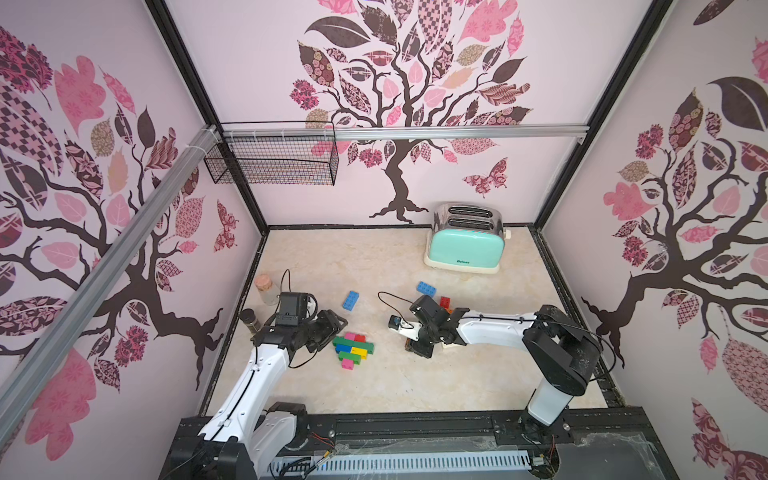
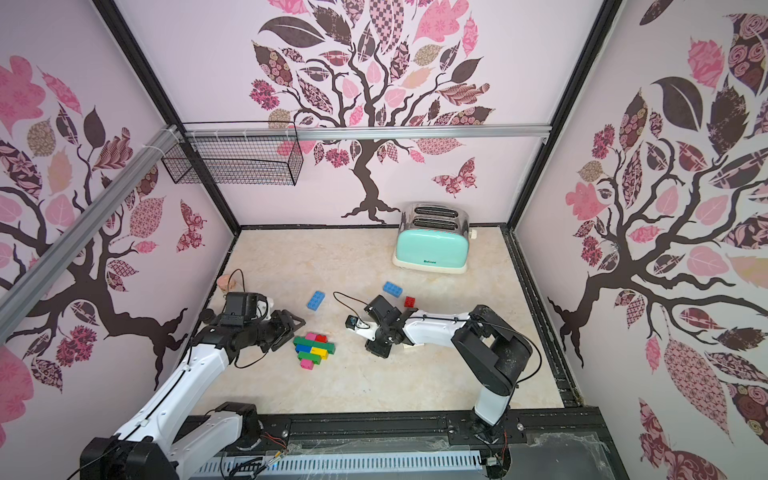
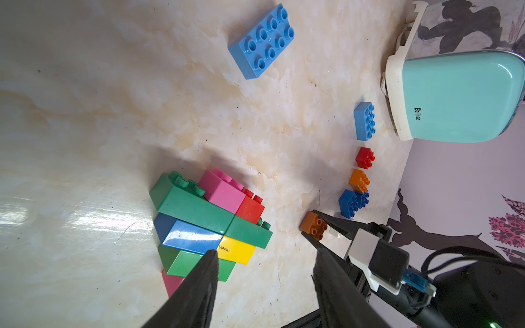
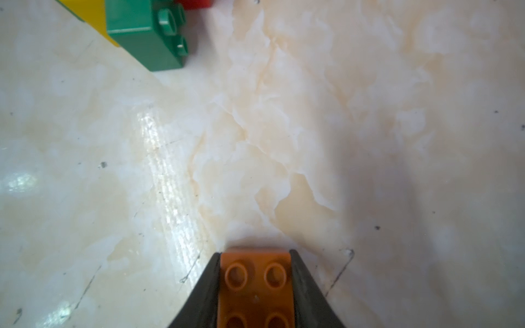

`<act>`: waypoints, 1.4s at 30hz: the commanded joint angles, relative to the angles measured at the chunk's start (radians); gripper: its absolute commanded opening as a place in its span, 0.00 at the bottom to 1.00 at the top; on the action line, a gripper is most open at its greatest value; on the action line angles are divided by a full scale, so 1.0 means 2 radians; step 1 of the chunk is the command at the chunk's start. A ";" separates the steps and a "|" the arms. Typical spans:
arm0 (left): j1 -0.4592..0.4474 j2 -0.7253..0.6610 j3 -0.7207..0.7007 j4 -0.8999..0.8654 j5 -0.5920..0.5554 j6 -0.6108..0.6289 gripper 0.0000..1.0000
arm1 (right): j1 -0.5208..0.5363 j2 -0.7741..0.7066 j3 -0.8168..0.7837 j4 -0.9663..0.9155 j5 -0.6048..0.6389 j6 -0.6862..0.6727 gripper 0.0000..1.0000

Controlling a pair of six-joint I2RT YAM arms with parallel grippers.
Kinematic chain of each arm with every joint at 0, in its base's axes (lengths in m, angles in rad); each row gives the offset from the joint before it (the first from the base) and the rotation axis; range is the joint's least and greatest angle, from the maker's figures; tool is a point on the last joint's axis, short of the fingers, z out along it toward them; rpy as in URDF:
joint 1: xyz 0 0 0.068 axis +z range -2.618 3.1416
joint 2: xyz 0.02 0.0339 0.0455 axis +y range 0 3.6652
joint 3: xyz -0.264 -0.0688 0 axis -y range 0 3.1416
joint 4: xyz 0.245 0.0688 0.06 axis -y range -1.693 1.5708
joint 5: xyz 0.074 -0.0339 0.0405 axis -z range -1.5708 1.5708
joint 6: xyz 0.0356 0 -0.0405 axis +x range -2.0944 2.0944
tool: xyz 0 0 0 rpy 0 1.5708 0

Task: Assemble a heart with lego
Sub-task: Move the lego brick at the center of the board.

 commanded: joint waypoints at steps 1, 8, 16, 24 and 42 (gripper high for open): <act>-0.002 -0.006 0.014 0.001 -0.004 0.007 0.57 | 0.002 0.011 0.008 -0.016 -0.019 -0.032 0.35; -0.002 -0.005 0.013 0.003 -0.004 0.009 0.57 | 0.002 0.017 0.017 -0.032 -0.031 -0.035 0.52; -0.002 -0.003 0.017 0.002 -0.008 0.017 0.59 | 0.001 -0.016 0.018 -0.031 -0.050 -0.018 0.68; -0.002 0.040 0.065 -0.003 -0.029 0.082 0.60 | -0.009 -0.065 0.024 -0.018 -0.041 0.056 0.69; -0.024 0.174 0.172 0.002 -0.098 0.169 0.60 | -0.038 -0.304 -0.114 0.128 0.138 0.317 0.99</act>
